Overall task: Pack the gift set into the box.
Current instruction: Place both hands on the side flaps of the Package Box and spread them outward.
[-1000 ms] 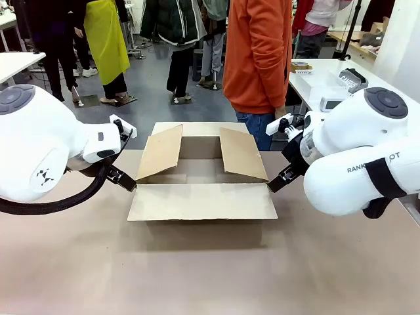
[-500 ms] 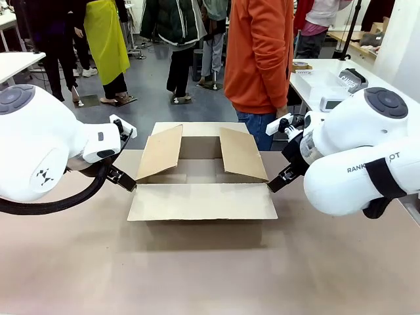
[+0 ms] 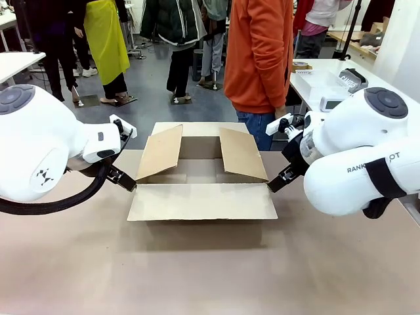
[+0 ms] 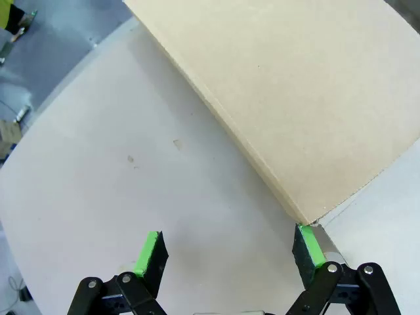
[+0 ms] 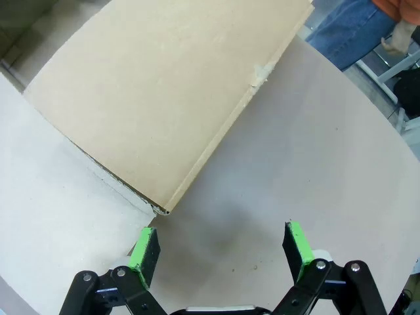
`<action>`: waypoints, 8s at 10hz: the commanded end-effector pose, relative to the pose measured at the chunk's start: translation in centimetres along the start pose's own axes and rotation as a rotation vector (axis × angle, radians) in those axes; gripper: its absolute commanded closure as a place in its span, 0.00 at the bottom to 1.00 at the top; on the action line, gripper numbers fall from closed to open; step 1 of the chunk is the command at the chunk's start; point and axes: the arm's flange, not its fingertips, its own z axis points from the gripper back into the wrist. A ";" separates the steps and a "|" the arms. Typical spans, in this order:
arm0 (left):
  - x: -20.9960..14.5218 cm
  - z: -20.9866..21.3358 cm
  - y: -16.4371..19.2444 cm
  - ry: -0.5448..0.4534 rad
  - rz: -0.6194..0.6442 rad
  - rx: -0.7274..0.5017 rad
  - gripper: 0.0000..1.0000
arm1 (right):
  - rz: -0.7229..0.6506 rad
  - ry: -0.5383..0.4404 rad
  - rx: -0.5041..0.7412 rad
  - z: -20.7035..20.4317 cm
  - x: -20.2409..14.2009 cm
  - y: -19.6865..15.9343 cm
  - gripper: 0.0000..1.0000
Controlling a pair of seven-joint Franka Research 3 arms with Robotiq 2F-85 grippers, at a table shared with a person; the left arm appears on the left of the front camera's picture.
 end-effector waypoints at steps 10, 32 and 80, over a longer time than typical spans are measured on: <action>-8.8 21.7 13.1 -0.240 0.552 -0.652 0.00 | -0.804 -0.314 0.615 20.8 -10.1 -17.6 0.00; 9.4 14.4 0.8 0.229 0.592 -0.481 0.00 | -0.632 -0.310 0.294 14.6 0.4 1.9 0.00; 11.2 1.0 16.8 0.463 0.818 -0.199 0.00 | -0.549 -0.295 0.305 12.2 3.7 9.6 0.00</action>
